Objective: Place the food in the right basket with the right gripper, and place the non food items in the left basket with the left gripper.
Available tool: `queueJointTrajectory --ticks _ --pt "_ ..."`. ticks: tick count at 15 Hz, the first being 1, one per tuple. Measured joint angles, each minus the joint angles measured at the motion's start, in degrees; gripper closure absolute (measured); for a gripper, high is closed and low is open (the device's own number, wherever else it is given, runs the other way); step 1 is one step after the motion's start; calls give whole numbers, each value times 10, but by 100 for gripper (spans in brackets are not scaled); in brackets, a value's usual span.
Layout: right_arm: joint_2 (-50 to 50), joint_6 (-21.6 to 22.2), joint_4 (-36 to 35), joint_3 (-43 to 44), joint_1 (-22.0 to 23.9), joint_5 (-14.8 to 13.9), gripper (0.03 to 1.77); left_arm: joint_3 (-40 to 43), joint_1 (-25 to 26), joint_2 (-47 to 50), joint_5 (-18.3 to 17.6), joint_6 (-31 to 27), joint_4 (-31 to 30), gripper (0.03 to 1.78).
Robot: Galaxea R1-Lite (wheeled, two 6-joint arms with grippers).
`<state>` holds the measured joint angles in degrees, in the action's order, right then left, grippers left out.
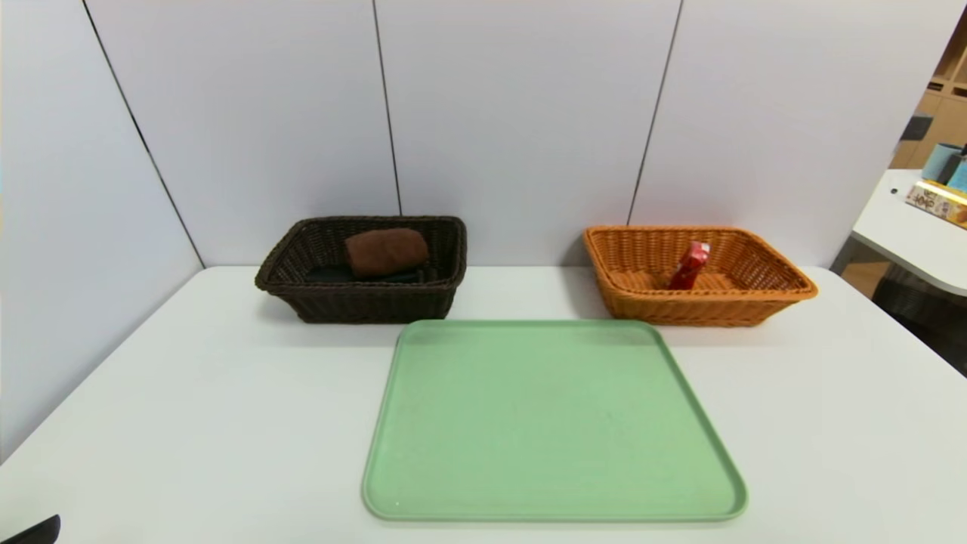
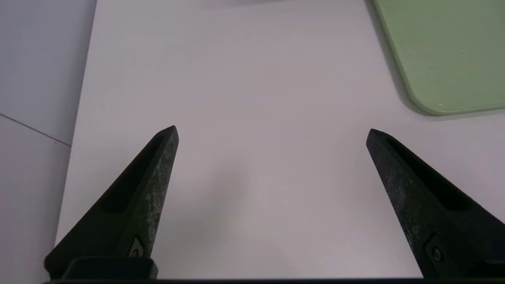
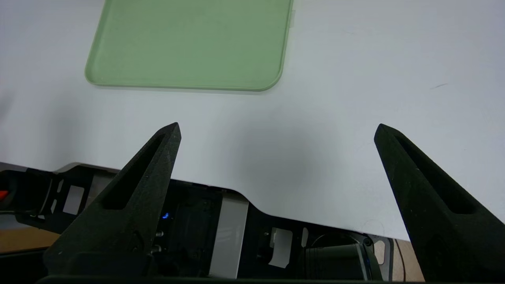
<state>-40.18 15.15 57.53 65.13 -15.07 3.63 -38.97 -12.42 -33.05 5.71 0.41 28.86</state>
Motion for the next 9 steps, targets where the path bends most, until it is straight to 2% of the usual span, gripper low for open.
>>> queueJointTrajectory --ticks 2,4,7,9 --pt "11 -12 -2 -6 9 4 11 4 16 13 -51 -27 -8 12" --pt "23 -24 -3 -15 21 8 11 13 36 27 -83 -40 -18 12" --pt "47 -27 -3 -28 38 39 11 33 53 51 -88 -39 -19 12" --pt "62 -32 -4 -33 48 43 11 43 63 68 -89 -40 -16 12"
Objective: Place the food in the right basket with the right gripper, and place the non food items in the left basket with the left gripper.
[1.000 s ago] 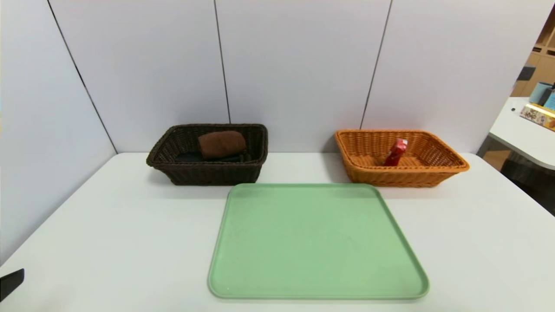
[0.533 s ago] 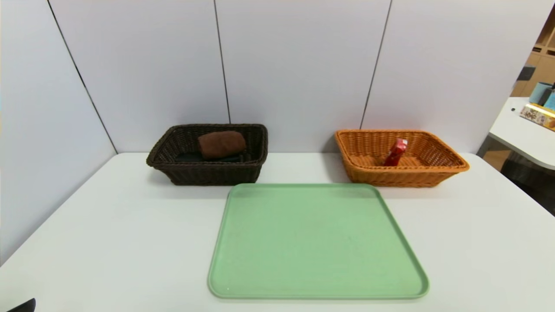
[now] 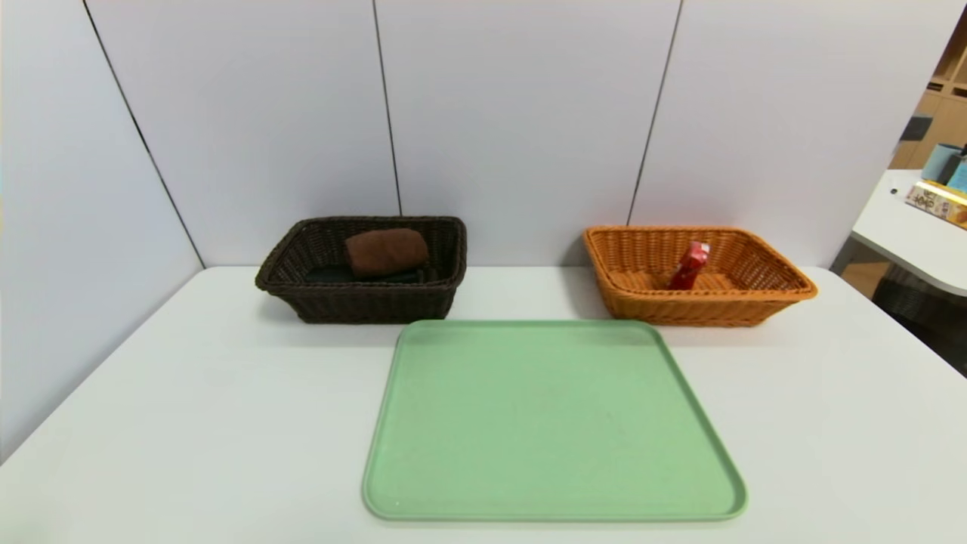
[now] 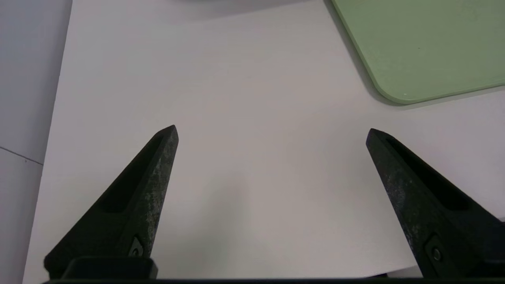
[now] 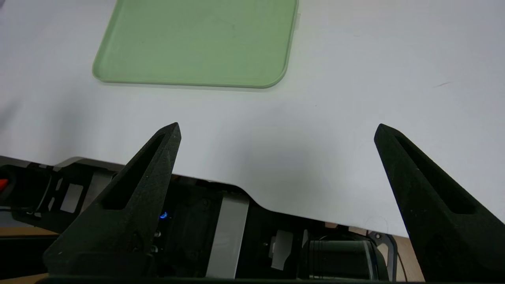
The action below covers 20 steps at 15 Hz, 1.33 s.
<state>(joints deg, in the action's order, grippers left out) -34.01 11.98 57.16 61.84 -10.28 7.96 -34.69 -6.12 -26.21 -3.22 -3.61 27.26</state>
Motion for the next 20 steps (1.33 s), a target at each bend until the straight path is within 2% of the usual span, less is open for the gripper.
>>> queueJointTrajectory --ticks 3,7,12,14,20 --pt "28 -5 1 -14 12 1 11 18 13 29 2 1 2 12" --pt "72 -20 7 -27 32 1 11 34 61 68 4 3 14 12" --pt "136 -40 46 -44 52 8 11 41 72 126 6 3 71 12" --pt "159 -47 56 -56 53 8 11 43 72 146 20 5 89 12" --pt "180 -41 56 -61 54 7 11 67 70 176 57 3 83 12"
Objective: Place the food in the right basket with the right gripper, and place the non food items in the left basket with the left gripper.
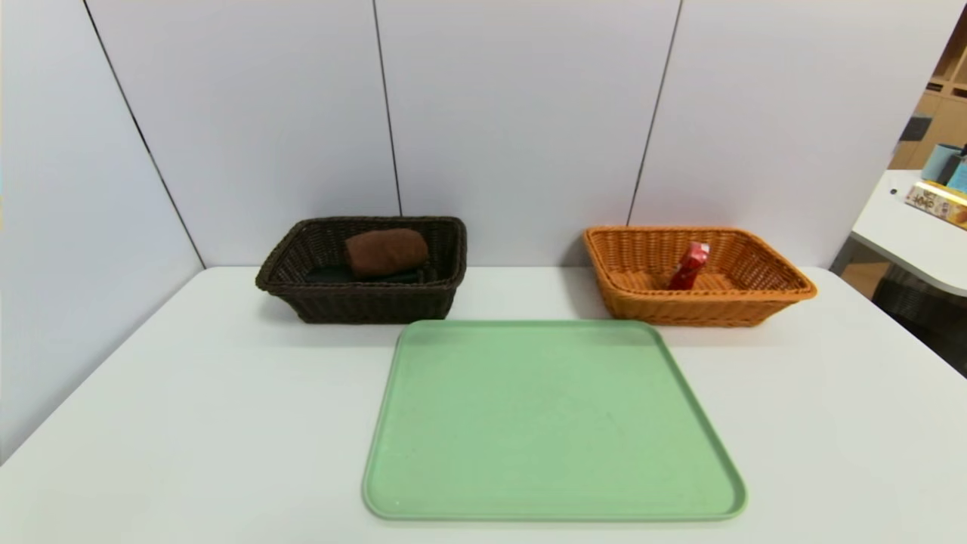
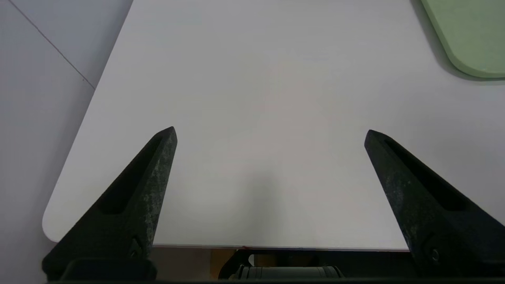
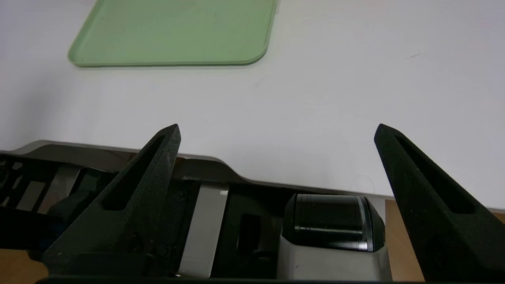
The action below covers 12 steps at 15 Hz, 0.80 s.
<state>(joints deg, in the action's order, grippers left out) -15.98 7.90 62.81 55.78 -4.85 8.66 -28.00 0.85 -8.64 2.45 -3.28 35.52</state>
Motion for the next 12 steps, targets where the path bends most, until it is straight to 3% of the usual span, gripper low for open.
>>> queueJointTrajectory --ticks 5,7,12 --pt "26 -13 -5 -23 40 27 10 20 -3 16 -2 0 -3 12" --pt "44 -18 -17 -43 43 27 10 37 -3 19 -3 0 -34 12" --pt "121 -47 -172 -163 47 18 10 110 -3 23 2 -3 -144 12"
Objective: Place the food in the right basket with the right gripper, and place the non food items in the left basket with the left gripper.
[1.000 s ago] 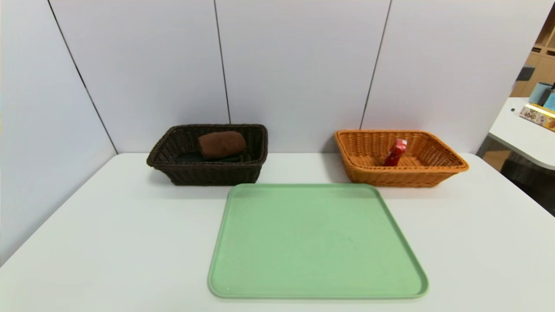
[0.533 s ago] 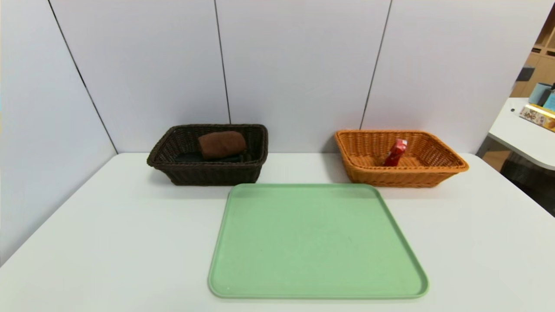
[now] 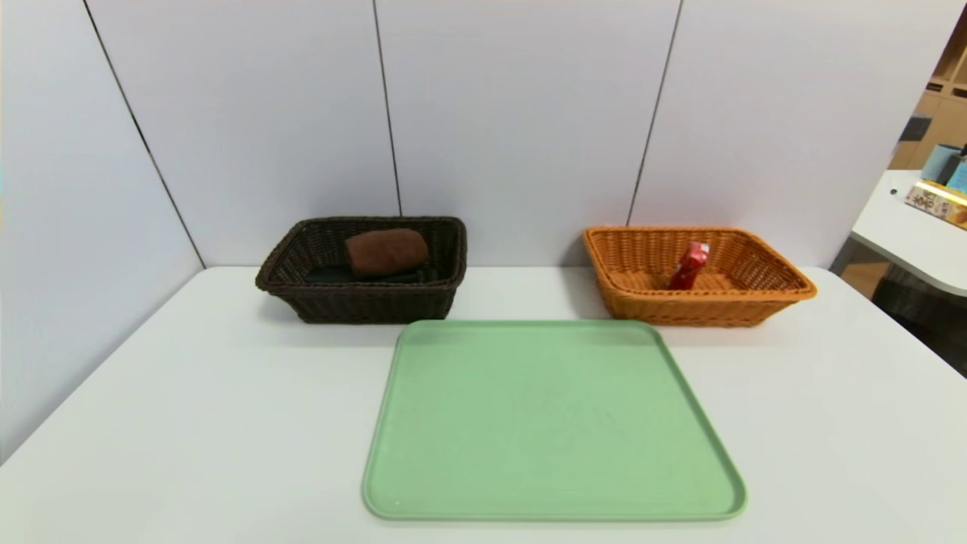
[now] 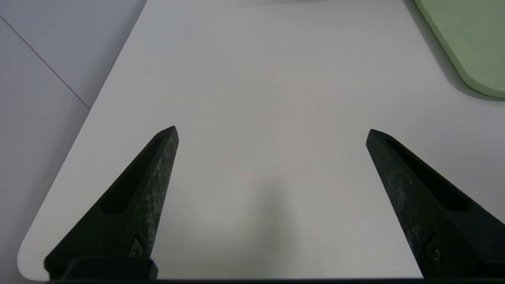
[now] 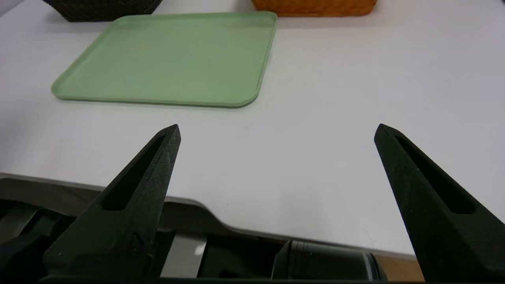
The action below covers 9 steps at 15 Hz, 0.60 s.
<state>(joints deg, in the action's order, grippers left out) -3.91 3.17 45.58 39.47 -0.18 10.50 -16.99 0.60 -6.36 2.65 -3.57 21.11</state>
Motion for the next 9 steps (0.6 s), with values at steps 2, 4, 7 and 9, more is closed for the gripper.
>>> queueJointTrajectory --ticks 2,4,7,9 --pt "22 -16 -73 -54 1 -20 10 31 0 5 0 -1 -39 12" --pt "32 -19 -154 -102 1 -34 10 63 -2 17 -1 -3 -72 12" --pt "38 -24 -272 -183 1 -56 10 101 -3 46 -9 -3 -100 12" --pt "39 -33 -337 -240 1 -61 10 117 -4 56 -10 -2 -121 12"
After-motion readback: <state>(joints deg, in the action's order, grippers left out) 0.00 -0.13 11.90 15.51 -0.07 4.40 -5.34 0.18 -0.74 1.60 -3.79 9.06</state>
